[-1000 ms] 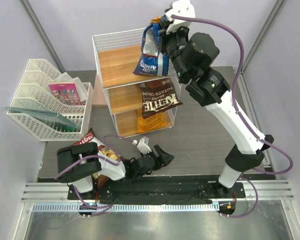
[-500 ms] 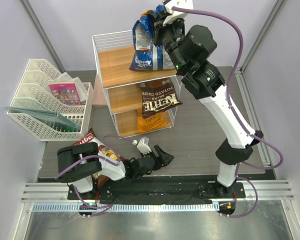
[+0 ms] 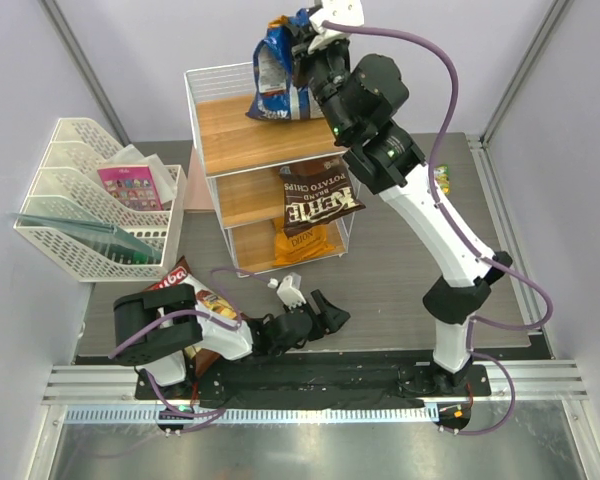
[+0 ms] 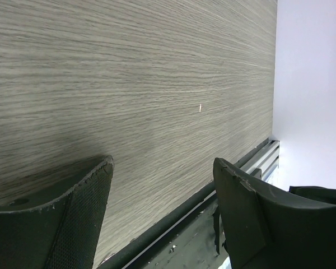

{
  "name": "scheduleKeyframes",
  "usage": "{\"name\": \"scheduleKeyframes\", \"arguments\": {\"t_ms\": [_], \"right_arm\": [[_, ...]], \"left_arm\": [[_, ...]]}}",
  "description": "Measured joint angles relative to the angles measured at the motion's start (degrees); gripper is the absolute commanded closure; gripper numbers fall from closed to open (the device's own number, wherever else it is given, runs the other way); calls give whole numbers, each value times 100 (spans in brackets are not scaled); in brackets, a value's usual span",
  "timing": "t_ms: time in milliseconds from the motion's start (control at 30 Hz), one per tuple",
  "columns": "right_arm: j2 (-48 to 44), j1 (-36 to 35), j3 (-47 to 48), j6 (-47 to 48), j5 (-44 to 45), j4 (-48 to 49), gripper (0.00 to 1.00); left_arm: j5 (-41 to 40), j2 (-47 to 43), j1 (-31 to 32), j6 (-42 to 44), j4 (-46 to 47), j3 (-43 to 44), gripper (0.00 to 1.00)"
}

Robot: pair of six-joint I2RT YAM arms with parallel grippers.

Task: Place and organize the chips bags onto the shelf
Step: Place the potato chip on the shelf.

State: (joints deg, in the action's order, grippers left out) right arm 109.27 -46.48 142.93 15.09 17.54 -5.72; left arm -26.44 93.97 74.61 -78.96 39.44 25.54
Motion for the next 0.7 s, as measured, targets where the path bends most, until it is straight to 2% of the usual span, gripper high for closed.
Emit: {"name": "scheduleKeyframes", "arguments": {"t_ms": [133,267,367,500,700], "right_arm": [[-706,11,-1480,-129,138,297,99],[-2083,2,-3764,-595,271,826,99],[-3005,2,-4911,-1040,352,872,99],[-3668,-2,-5615,-1563,396,898,99],[-3781,-7,-6074,-2022,402,999,99]], "left_arm": [[57,50,0,28,-4,52,25],[125,160,0,39,90,116,25],[173,225,0,52,146,164,25],[254,337,0,105,197,264,26],[348,433,0,131,229,356,26]]}}
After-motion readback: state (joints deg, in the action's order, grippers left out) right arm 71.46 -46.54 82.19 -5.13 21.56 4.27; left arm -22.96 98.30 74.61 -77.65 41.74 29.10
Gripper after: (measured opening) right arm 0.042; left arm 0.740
